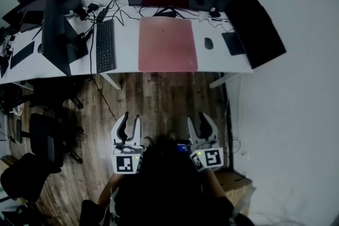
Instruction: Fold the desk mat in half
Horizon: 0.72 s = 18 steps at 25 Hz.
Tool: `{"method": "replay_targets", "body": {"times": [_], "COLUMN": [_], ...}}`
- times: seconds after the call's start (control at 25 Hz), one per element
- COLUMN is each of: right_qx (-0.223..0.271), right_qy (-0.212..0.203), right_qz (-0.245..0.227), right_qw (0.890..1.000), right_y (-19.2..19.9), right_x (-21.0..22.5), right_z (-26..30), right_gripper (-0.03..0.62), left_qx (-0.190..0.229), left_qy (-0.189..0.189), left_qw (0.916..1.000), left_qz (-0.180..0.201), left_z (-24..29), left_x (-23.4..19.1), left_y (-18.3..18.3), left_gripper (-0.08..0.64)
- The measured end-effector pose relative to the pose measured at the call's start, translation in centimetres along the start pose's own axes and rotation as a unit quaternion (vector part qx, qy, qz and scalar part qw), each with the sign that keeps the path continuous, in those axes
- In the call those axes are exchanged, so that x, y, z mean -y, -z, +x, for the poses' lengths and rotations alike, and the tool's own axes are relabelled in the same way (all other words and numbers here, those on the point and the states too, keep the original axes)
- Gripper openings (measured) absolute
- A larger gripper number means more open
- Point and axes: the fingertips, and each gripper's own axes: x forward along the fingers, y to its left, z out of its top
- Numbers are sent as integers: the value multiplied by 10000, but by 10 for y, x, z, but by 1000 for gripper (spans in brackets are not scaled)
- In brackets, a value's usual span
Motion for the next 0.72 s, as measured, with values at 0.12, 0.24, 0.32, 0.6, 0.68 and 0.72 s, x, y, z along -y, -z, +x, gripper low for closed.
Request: {"method": "replay_targets", "body": {"times": [0.12, 0.24, 0.32, 0.6, 0.68, 0.72], "right_qx": [-44, -80, -55, -35, -70, -91], "right_qy": [70, 85, 53, -72, -106, -130], "right_qz": [13, -6, 96, 114, 18, 28], "right_qw": [10000, 9999, 9999, 9999, 9999, 9999], "right_y": [5, 8, 4, 4, 6, 7], "right_x": [-8, -16, -23, -11, -2, 3], "right_z": [2, 6, 10, 37, 48, 55], "right_gripper": [167, 167, 167, 167, 167, 167], "left_qx": [-64, -71, -118, -109, -159, -185], "left_qy": [127, 189, 203, 136, 70, 45], "left_qw": [9999, 9998, 9997, 9998, 9998, 9998], "left_qz": [22, -8, -12, 27, 31, 32], "left_z": [-4, -5, -6, 19, 30, 36], "left_x": [-7, -15, -18, -22, -24, -24], "left_y": [6, 10, 13, 19, 22, 22], "left_gripper": [119, 120, 119, 120, 118, 120]}}
